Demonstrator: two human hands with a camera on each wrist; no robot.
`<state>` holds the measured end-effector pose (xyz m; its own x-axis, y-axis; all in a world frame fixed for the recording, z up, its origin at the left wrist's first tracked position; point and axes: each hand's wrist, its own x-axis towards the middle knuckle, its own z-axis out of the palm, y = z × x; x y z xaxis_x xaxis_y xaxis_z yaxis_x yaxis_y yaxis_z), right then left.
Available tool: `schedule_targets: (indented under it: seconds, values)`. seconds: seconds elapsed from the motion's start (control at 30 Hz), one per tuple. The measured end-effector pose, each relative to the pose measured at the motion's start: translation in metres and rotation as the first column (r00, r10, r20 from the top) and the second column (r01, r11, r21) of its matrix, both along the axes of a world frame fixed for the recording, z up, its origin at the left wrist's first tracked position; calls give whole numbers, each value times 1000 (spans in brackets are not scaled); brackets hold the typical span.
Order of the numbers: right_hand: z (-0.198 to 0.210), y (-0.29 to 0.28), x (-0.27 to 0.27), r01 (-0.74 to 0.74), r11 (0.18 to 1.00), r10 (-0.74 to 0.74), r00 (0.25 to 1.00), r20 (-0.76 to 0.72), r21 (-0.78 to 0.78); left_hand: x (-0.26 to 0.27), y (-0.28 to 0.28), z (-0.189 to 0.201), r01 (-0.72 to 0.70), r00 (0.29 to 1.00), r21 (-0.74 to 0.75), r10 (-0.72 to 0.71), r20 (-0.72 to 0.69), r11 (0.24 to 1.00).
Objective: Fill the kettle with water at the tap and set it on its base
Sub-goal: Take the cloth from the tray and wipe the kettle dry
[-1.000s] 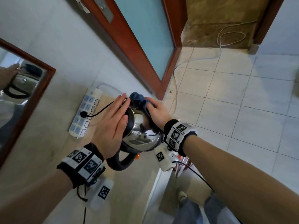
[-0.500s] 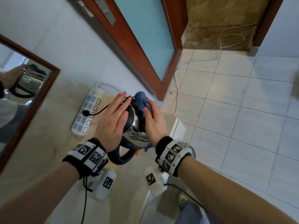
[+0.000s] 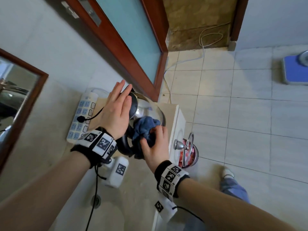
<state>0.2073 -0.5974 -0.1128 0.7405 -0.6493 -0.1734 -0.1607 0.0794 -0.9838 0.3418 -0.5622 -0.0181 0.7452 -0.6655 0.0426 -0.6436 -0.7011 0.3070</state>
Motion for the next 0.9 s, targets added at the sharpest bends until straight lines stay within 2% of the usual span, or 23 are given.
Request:
schedule_targets:
  seconds: [0.1,0.2,0.27,0.4,0.43,0.57,0.6,0.63,0.73,0.77,0.8,0.87,0.9]
  values:
    - [1,0,-1,-46,999,48,997,-68,23,0,0,1,0,1000,-14,0,4,1000]
    - [12,11,-2,-75,991,79,996,34,-107,0,1,-1,8,1000,-34,-8,4,999]
    - [5,13,-4,-110,983,118,992,45,-146,-1,1,-1,18,1000,-44,-18,2,999]
    - [-10,-12,0,-13,995,26,992,-126,97,-1,0,0,28,1000,-35,-28,-1,999]
    - [-8,-16,3,20,995,-6,990,-143,97,-1,-1,0,29,1000,-34,-29,-2,999]
    - [13,-15,12,52,999,-53,997,60,11,1,1,-1,44,999,-44,-44,3,998]
    - [11,-18,15,57,998,-58,996,67,14,1,1,-2,47,999,-44,-47,8,998]
    - [4,-23,18,68,997,-69,997,29,35,1,1,-2,51,999,-43,-50,13,998]
    - [-14,-53,33,94,981,-52,970,-236,170,1,0,-1,54,998,-50,-53,20,997]
    - [-12,-62,39,83,980,-35,967,-254,180,2,0,-1,57,998,-64,-56,17,996]
    - [-4,-69,46,59,984,-25,980,-200,168,2,0,-1,62,998,-81,-61,14,995]
    - [22,-72,60,-19,993,13,999,46,115,4,1,-3,70,998,-107,-69,10,992]
    - [35,-72,66,-63,995,49,986,161,80,4,2,-5,70,998,-113,-69,13,991]
